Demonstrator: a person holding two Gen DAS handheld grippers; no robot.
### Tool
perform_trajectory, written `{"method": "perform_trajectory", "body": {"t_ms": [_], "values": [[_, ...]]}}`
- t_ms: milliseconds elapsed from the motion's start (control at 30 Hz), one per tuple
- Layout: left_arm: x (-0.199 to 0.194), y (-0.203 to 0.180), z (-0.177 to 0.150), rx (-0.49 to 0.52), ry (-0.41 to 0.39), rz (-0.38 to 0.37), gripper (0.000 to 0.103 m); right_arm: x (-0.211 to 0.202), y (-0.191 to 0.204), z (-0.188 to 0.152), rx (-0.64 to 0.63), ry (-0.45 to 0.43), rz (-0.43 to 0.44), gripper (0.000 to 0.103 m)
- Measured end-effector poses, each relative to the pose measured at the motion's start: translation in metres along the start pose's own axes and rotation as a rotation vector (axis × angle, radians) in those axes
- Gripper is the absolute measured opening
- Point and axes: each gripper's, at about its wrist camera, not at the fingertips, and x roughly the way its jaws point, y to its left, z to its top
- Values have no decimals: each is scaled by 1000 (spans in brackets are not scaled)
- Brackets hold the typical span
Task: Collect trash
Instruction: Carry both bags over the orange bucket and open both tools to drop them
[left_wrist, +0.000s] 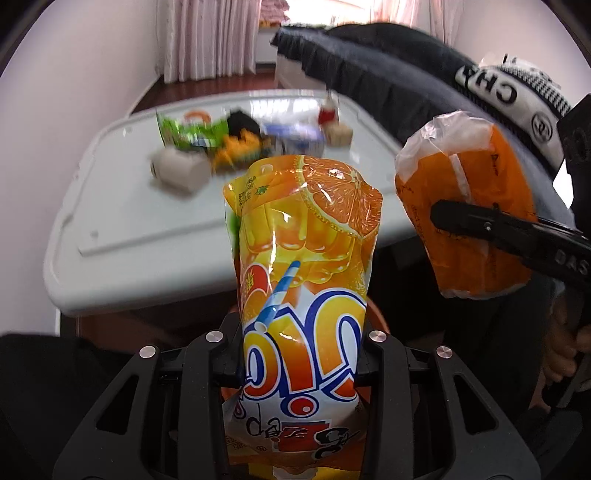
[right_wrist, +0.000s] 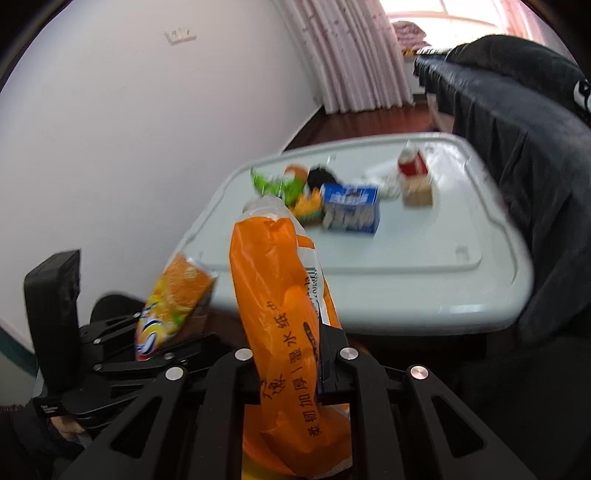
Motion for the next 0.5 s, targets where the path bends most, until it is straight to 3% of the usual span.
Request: {"method": "perform_trajectory", "body": {"t_ms": [267, 500], "values": [[44, 7, -21, -50, 162, 17, 35, 48, -8, -44, 73, 197, -9, 13], [77, 19, -35, -82, 255, 50, 35, 83, -11, -53, 51, 305, -36, 13]]}}
